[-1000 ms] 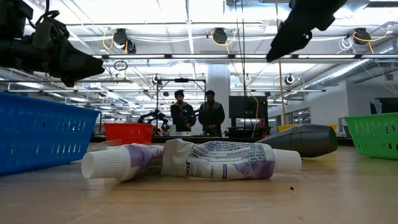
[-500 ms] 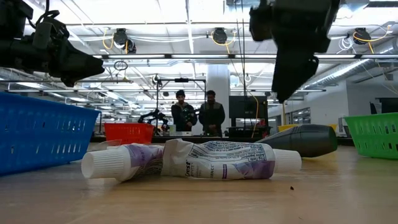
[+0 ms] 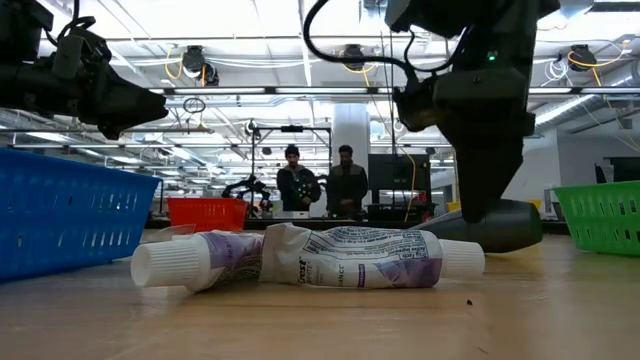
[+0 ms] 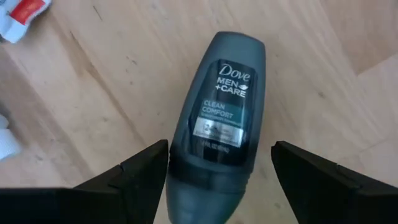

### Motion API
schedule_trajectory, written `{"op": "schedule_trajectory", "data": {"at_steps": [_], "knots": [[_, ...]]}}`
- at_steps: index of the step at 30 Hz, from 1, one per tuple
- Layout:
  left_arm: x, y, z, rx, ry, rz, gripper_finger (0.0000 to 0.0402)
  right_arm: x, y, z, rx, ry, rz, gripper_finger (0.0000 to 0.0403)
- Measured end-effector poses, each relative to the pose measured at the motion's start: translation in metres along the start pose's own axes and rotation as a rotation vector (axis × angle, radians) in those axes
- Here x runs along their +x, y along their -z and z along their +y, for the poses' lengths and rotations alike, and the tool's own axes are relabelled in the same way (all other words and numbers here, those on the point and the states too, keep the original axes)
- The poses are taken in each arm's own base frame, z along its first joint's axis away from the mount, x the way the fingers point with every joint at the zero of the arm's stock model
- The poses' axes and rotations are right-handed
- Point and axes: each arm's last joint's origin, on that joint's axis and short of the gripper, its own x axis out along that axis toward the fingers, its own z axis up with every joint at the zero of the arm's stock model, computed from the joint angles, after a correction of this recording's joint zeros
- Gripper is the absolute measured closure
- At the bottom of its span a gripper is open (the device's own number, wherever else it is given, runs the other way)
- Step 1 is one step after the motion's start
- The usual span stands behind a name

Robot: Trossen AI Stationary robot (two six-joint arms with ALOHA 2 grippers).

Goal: Pick & Place Travel size toiletries
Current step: Put the gray deodorant into the green basket

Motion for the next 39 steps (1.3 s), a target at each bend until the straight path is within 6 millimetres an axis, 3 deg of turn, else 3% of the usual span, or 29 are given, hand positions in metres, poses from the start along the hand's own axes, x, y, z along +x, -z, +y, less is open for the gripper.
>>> {"op": "schedule_trajectory", "data": {"at_steps": [19,30,39], "knots": [[0.000,0.000,0.000,0.000,0.000,0.000,0.0247,0.027,-0.006,0.000,-0.097,0.026,0.016,0.0125],[0.000,0.000,0.000,0.000,0.000,-0.001,0.0247,0.031,-0.007,-0.001,-0.093,0.024,0.019,0.0125],[0.000,0.000,0.000,0.000,0.000,-0.001,0.0247,0.031,-0.007,-0.002,-0.084,0.018,0.033,0.0170]]}}
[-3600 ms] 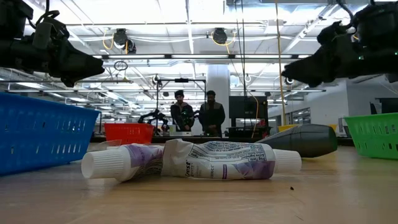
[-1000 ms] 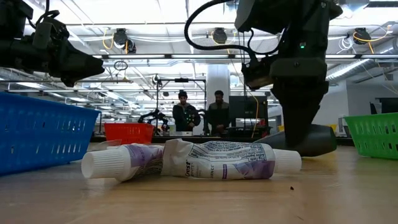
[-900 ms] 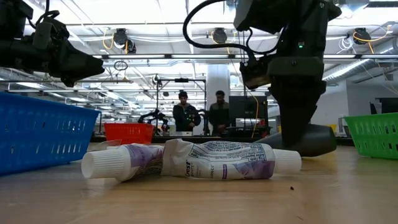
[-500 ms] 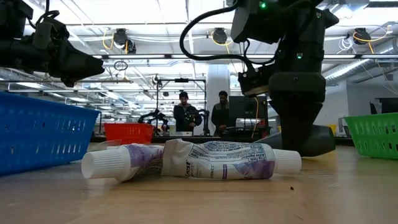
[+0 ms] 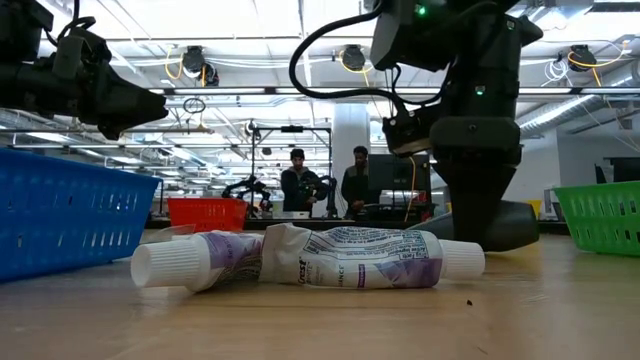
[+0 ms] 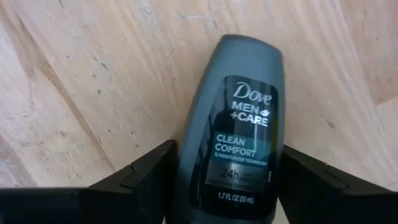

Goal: Pick & Place Travel size toiletries
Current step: Put the gray deodorant into the green basket

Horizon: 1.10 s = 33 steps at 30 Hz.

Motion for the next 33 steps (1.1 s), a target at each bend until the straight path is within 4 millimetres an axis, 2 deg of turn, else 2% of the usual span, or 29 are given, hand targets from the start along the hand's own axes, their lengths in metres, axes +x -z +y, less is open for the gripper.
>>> {"op": "schedule_trajectory", "data": {"at_steps": [4,12,20,25,33], "knots": [[0.000,0.000,0.000,0.000,0.000,0.000,0.0247,0.000,0.000,0.000,0.002,-0.001,0.003,0.0187],[0.000,0.000,0.000,0.000,0.000,0.000,0.0247,0.000,0.000,0.000,0.001,-0.003,0.005,0.0175],[0.000,0.000,0.000,0.000,-0.001,0.000,0.0247,0.000,0.000,0.000,-0.005,-0.005,0.007,0.0193],[0.000,0.000,0.000,0.000,0.000,0.000,0.0247,-0.007,0.001,0.000,-0.007,-0.022,-0.009,0.0181],[0.000,0.000,0.000,0.000,0.000,0.001,0.0247,-0.040,0.000,-0.002,-0.002,-0.076,-0.115,0.0194]]}}
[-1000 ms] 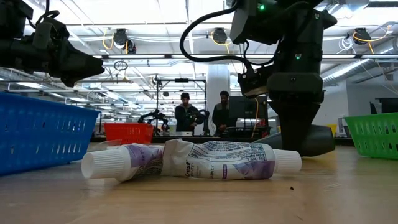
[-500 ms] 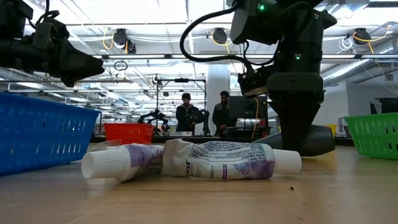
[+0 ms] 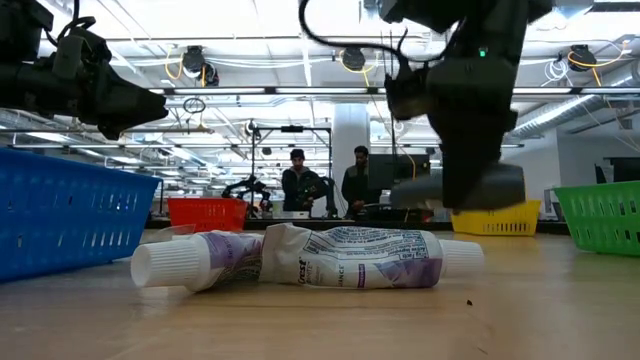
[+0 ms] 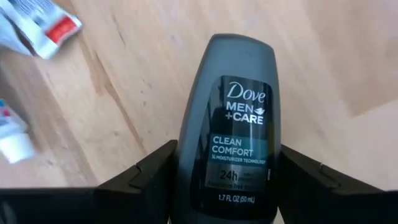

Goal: Pick & Place Travel size toiletries
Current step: Put the gray deodorant into the green basket

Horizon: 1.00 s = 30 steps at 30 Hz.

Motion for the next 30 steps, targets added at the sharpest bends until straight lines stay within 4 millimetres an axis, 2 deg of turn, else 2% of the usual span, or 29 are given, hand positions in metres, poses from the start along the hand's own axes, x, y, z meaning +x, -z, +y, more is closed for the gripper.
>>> {"op": "schedule_trajectory", "data": {"at_steps": [5,11,18,23,30], "knots": [[0.000,0.000,0.000,0.000,0.000,0.000,0.0247,-0.024,0.001,0.002,-0.003,-0.012,-0.093,0.0184],[0.000,0.000,0.000,0.000,0.000,0.000,0.0247,-0.055,0.007,0.006,-0.021,-0.011,-0.221,0.0193],[0.000,0.000,0.000,0.000,0.000,-0.001,0.0247,-0.086,0.026,0.015,-0.053,0.039,-0.384,0.0188],[0.000,0.000,0.000,0.000,0.000,-0.001,0.0247,-0.100,0.045,0.015,-0.049,0.069,-0.489,0.0191],[0.000,0.000,0.000,0.000,0.000,0.000,0.0247,-0.103,0.080,0.001,0.006,0.073,-0.637,0.0190]]}}
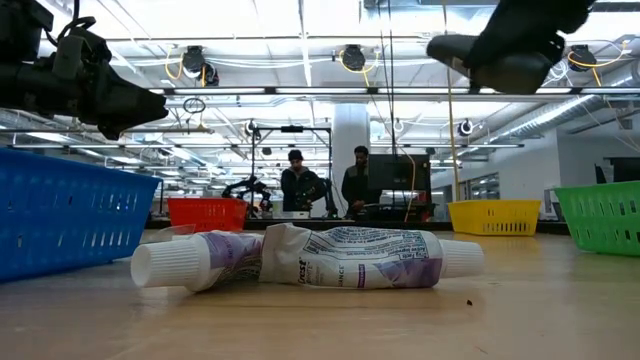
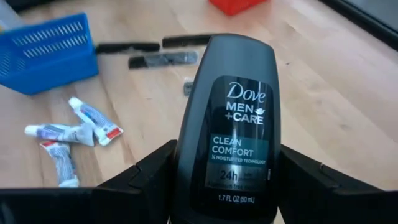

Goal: Pick & Place Travel size toiletries
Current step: Put the gray deodorant into the green basket

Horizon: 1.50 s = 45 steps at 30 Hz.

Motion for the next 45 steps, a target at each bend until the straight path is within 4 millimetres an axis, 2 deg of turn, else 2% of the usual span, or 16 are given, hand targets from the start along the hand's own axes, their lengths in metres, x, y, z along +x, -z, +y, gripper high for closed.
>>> {"op": "schedule_trajectory", "data": {"at_steps": [9,15,22,32,37,45], "knots": [[0.000,0.000,0.000,0.000,0.000,0.000,0.0247,-0.017,0.021,-0.023,0.111,-0.141,-0.139,0.0190],[0.000,0.000,0.000,0.000,0.000,0.000,0.0247,-0.030,0.030,-0.034,0.223,-0.241,-0.119,0.0190],[0.000,0.000,0.000,0.000,0.000,0.000,0.0247,-0.036,0.034,-0.034,0.390,-0.349,0.024,0.0190],[0.000,0.000,0.000,0.000,0.000,0.000,0.0247,-0.030,0.055,-0.037,0.513,-0.254,0.322,0.0190],[0.000,0.000,0.000,0.000,0.000,-0.001,0.0247,-0.033,0.066,-0.034,0.588,-0.246,0.501,0.0190],[0.000,0.000,0.000,0.000,0.000,0.000,0.0247,-0.041,0.080,-0.036,0.657,-0.165,0.653,0.0190]]}}
